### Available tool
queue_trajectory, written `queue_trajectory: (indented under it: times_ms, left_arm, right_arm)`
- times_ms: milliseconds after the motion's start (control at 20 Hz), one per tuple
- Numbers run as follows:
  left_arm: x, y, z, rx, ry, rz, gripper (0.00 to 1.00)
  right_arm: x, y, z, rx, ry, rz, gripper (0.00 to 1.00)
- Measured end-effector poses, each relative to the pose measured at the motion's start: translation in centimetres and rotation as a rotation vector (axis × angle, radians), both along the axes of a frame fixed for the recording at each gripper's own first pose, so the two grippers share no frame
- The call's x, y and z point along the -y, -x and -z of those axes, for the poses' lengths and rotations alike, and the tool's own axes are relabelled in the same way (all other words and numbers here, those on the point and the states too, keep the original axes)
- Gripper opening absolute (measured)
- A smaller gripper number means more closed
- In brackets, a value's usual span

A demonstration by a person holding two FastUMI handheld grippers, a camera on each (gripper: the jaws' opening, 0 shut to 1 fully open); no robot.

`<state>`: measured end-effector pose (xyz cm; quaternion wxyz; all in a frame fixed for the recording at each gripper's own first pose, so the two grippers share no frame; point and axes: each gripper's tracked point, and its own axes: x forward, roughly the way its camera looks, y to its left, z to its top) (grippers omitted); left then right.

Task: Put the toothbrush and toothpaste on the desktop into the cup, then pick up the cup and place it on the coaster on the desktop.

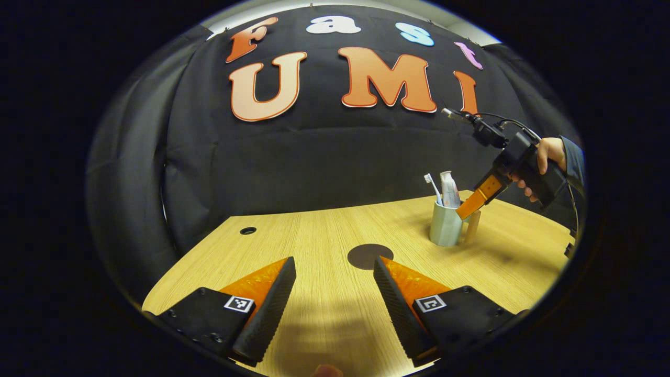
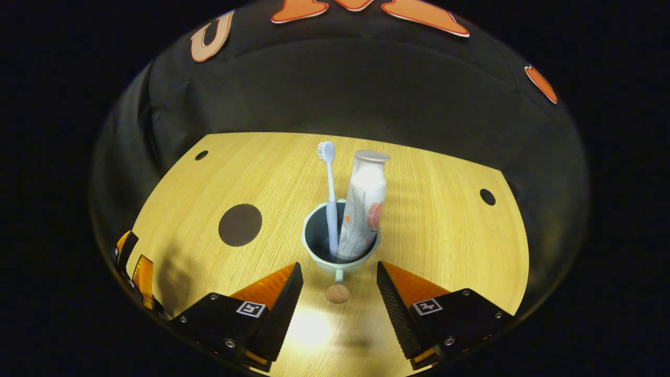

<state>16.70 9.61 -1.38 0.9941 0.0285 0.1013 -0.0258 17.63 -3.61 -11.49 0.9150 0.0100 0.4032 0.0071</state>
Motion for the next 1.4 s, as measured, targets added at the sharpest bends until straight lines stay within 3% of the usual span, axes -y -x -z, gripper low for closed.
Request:
queue_trajectory:
  times_ms: [150, 200, 250, 650, 900, 1050, 1100, 1150, 1200, 1400]
  left_arm:
    - [-0.1, 0.1, 0.3, 0.007, -0.002, 0.002, 0.96]
    - [0.0, 0.2, 0.1, 0.009, 0.004, 0.003, 0.97]
    - [0.0, 0.2, 0.4, 0.004, 0.008, 0.003, 0.96]
    - [0.2, 0.4, 1.9, -0.034, 0.037, 0.002, 0.96]
    - [-0.6, 0.8, 1.9, -0.031, 0.028, -0.014, 0.96]
    - [-1.1, 1.2, 2.3, -0.039, 0.029, -0.025, 0.96]
    - [-1.3, 1.2, 2.5, -0.044, 0.035, -0.031, 0.97]
    - [-1.3, 1.3, 2.7, -0.048, 0.042, -0.034, 0.96]
    - [-1.2, 1.4, 2.7, -0.051, 0.050, -0.034, 0.96]
    - [-1.4, 2.0, 2.7, -0.049, 0.049, -0.041, 0.96]
  right_arm:
    - [0.2, -0.8, 1.2, -0.064, 0.053, -0.008, 0.83]
    - [0.3, -1.1, 1.3, -0.074, 0.073, -0.005, 0.77]
    - [0.3, -1.4, 1.6, -0.087, 0.090, -0.005, 0.82]
    - [0.5, -1.2, 1.8, -0.159, 0.145, -0.010, 0.77]
    - [0.1, -0.8, 2.6, -0.195, 0.124, 0.008, 0.66]
    - [0.8, -0.7, 2.7, -0.205, 0.172, -0.019, 0.61]
    - [1.3, -0.5, 3.1, -0.229, 0.160, -0.007, 0.56]
    - [1.2, -0.7, 2.6, -0.222, 0.135, 0.002, 0.37]
    - [1.3, -0.9, 2.5, -0.221, 0.119, 0.005, 0.30]
    - [1.5, -1.1, 2.3, -0.197, 0.151, 0.001, 0.23]
